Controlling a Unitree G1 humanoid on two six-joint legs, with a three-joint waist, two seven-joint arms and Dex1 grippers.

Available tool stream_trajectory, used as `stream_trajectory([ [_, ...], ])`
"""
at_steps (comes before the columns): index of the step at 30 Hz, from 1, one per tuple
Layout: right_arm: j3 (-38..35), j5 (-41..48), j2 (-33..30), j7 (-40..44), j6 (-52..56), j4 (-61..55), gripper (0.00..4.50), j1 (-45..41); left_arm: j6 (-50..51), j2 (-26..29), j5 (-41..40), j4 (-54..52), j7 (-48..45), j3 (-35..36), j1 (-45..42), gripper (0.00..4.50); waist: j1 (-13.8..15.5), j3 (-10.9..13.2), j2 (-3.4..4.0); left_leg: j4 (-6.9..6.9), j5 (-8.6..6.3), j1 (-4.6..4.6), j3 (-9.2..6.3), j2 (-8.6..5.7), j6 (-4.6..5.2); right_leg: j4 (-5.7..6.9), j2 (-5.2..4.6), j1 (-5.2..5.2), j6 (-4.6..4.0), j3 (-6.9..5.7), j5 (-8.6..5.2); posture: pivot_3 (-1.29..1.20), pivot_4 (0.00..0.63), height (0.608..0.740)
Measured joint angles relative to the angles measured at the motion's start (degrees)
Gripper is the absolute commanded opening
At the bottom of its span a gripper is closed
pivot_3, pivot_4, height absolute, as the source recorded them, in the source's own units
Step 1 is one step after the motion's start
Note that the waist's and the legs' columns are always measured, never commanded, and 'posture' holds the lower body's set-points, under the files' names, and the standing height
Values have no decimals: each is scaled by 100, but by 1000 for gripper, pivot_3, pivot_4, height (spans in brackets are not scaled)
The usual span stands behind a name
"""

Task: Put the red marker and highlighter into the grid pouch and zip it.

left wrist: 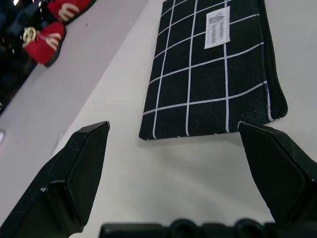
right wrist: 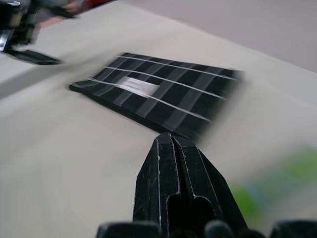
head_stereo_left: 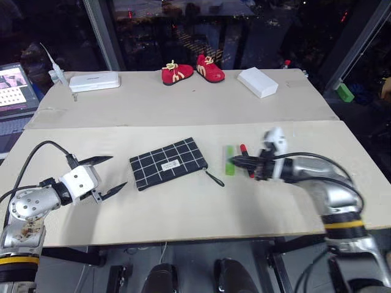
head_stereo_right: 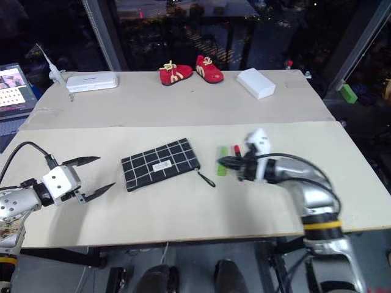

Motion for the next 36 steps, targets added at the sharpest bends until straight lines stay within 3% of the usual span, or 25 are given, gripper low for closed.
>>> stream_trajectory([
  [10, 946, -1448, 1088, -1091, -295, 1957, 35, -1261, -1609, -68, 630, 1332, 215, -735, -681, 4500, 11, -2, 2, 5, 3, -48, 36, -5, -3, 10, -4, -41, 3, -30, 5, 0, 150, 740],
  [20, 1468, -2284, 955, -784, -1287, 2604, 35, -1523, -2145, -146, 634, 1895, 386, -1023, -893, 4500, 7, -4, 3, 8, 5, -47, 46, -2, -6, 15, -6, -48, 4, -30, 6, 0, 150, 740],
  [36, 1295, -2402, 952, -523, -1352, 2545, 35, -1381, -3844, -853, 1448, 4068, 909, -2034, -2631, 4500, 48, -20, 9, 14, 7, -33, 50, -12, -7, 14, -4, -23, 9, -34, 10, 0, 150, 740],
])
